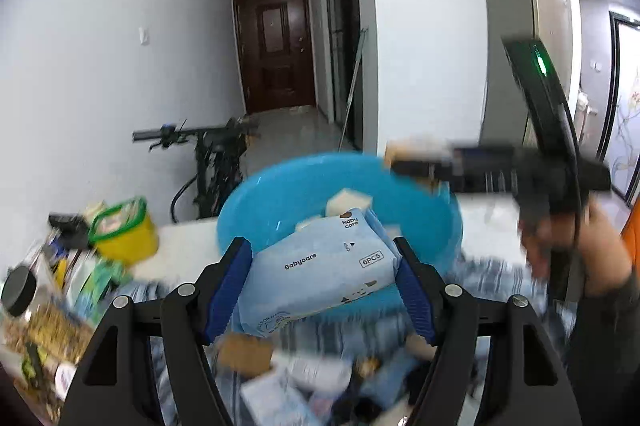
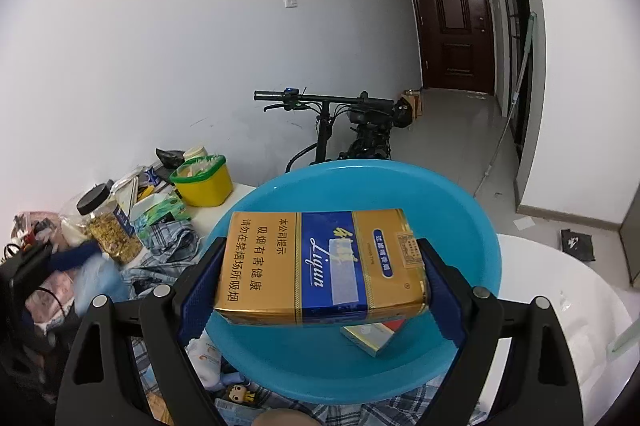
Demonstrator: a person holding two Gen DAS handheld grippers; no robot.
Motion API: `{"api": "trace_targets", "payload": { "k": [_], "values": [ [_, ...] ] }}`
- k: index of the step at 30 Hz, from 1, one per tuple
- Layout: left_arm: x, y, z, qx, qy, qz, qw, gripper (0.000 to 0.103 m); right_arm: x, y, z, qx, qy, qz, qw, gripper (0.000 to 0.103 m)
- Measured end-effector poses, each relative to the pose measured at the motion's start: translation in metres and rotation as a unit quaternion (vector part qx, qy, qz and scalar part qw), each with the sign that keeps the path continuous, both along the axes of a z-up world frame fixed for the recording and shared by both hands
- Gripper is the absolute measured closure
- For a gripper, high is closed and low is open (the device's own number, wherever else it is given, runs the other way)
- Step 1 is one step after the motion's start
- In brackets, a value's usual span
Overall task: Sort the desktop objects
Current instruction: 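Carry the wipes pack with the left tool while the right tool carries the Liqun box over the basin, then lower the wipes pack into the basin and open the left tool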
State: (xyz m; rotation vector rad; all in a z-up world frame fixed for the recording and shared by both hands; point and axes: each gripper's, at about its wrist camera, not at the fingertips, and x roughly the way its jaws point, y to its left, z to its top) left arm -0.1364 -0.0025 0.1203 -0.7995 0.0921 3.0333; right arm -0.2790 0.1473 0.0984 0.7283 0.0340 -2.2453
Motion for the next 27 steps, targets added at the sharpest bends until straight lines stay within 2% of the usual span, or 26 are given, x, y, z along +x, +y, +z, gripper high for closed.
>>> {"api": "trace_targets", "payload": {
  "k": [5, 14, 18, 27],
  "values": [
    [-0.044, 0.005, 0.014, -0.023, 0.027, 0.016, 0.9992, 0.030, -0.006, 0.001, -0.006, 0.005, -0.004, -0.017, 1.000, 0.015],
    [-0.094, -0.030, -0.014, -0.003, -0.011, 0.044, 0.9990, 0.030, -0.010, 0.000, -0.008, 0.028, 0.005, -0.048, 0.998, 0.015],
    [-0.104, -0.041, -0.029, 0.012, -0.035, 0.038, 0.9986, 0.030, -0.004, -0.009, -0.004, 0.043, 0.021, -0.056, 0.997, 0.015],
    [-0.122, -0.051, -0.041, 0.016, -0.047, 0.040, 0.9980, 0.030, 0.004, -0.029, -0.007, 0.070, 0.051, -0.070, 0.994, 0.015]
  ]
}}
